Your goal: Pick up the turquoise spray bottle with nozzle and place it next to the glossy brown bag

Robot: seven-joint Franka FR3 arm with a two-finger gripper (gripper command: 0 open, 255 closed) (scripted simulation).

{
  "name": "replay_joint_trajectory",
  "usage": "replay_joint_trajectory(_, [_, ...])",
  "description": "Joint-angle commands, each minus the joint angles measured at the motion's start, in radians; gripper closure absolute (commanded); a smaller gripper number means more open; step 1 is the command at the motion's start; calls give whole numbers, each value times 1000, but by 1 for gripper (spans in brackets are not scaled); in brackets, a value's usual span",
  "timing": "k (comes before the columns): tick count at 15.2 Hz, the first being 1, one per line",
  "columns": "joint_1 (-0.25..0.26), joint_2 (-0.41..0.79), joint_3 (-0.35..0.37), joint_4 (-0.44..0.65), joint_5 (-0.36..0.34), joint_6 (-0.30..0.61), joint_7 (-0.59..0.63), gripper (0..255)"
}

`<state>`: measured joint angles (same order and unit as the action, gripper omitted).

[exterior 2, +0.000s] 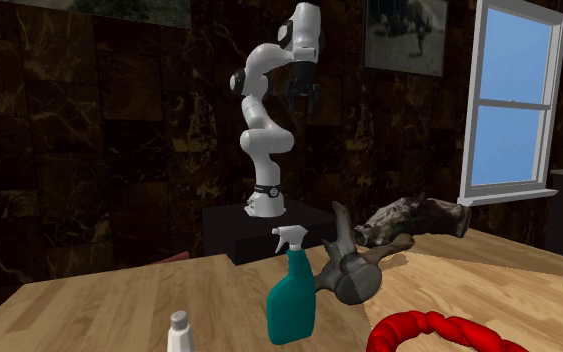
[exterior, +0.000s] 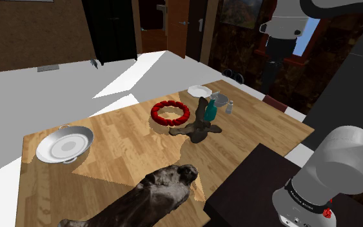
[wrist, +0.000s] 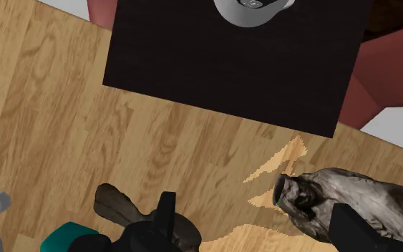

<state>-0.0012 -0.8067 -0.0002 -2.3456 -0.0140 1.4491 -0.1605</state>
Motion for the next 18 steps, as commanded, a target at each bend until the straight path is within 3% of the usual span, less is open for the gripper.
replay_joint_trajectory(1, [0, 0, 0, 0, 0, 0, 0, 0])
replay_joint_trajectory(9, [8, -22, -250, -156, -116, 214, -353, 0])
replay_joint_trajectory(14, [29, 56, -422, -184, -165, 363, -578, 0])
replay_joint_trajectory(18, [76, 165, -570, -167, -168, 482, -769, 0])
